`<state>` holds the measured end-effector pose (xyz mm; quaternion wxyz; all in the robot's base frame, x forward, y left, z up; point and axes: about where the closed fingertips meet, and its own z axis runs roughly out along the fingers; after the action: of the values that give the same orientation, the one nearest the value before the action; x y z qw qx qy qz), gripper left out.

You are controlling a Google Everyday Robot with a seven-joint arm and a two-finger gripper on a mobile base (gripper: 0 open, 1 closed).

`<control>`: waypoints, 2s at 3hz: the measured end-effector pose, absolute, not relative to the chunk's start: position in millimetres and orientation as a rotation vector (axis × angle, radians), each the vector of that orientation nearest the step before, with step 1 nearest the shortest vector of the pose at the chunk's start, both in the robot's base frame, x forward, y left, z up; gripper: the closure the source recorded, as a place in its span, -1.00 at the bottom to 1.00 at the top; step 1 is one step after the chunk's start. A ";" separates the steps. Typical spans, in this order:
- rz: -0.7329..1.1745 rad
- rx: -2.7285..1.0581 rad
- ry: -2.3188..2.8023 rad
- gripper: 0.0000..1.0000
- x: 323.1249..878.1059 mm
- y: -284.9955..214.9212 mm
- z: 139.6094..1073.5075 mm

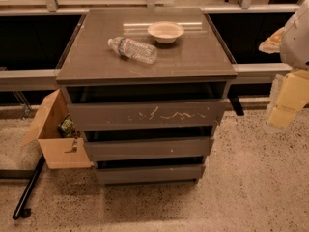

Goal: Open top drawer

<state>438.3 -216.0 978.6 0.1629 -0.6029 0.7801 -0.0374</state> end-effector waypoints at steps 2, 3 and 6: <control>-0.080 -1.741 2.190 -1.00 444.3 -210.0 969.7; 0.028 -1.846 2.080 -1.00 456.5 -183.1 928.8; 0.227 -2.003 1.912 -1.00 458.9 -133.2 859.3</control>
Offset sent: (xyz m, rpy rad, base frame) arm 0.0142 0.0130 -0.0266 0.0462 0.0140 0.0729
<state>458.9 -133.2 859.3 0.1806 -0.7089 0.6770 0.0804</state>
